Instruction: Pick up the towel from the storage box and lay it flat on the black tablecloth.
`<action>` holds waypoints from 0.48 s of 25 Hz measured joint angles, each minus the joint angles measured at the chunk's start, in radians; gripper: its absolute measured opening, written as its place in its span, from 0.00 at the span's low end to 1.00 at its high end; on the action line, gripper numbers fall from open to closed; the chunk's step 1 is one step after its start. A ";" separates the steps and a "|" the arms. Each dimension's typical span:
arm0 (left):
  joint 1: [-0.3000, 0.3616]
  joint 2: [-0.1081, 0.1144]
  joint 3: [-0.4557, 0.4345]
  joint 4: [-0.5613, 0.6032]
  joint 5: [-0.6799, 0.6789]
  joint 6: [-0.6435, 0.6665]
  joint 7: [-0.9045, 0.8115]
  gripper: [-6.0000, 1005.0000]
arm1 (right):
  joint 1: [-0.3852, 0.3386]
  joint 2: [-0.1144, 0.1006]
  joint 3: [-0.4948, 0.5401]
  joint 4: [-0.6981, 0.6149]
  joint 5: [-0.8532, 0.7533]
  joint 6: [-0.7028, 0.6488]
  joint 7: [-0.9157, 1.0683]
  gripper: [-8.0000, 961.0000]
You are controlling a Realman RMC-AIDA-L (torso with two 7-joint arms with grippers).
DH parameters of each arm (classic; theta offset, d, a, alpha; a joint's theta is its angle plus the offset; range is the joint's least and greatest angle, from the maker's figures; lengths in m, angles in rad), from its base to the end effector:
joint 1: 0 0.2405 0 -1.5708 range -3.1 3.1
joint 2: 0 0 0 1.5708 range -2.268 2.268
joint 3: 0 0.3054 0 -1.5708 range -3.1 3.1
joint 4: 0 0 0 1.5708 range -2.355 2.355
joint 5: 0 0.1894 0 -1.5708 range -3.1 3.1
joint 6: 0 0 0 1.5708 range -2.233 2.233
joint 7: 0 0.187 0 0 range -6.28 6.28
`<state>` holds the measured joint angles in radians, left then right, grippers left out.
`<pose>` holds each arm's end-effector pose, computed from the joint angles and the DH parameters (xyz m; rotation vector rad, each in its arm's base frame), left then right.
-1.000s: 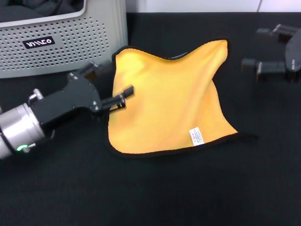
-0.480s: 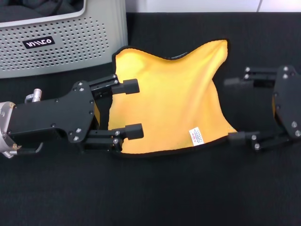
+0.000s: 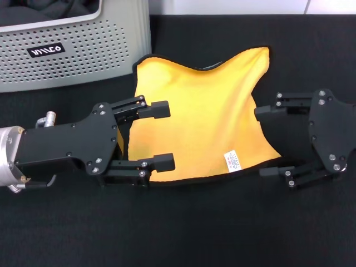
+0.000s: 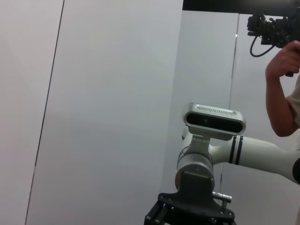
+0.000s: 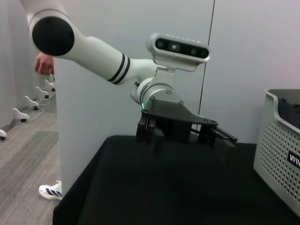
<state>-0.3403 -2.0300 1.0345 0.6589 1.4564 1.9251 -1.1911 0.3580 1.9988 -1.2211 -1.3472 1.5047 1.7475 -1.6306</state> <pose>-0.2318 0.2605 -0.0252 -2.7746 -0.2396 -1.3334 0.1814 0.2854 -0.0159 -3.0136 -0.2245 0.6607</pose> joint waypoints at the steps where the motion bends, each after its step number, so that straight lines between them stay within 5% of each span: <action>1: 0.001 -0.001 0.000 0.000 0.000 0.000 -0.001 0.88 | 0.002 0.001 -0.001 0.000 -0.004 0.000 0.000 0.91; 12: 0.008 -0.005 0.001 0.000 0.008 0.002 -0.003 0.87 | -0.003 0.003 -0.010 0.008 -0.008 -0.005 0.000 0.91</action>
<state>-0.3327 -2.0352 1.0355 0.6592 1.4640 1.9266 -1.1936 0.3555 2.0018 -1.2308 -1.3388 1.4966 1.7424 -1.6306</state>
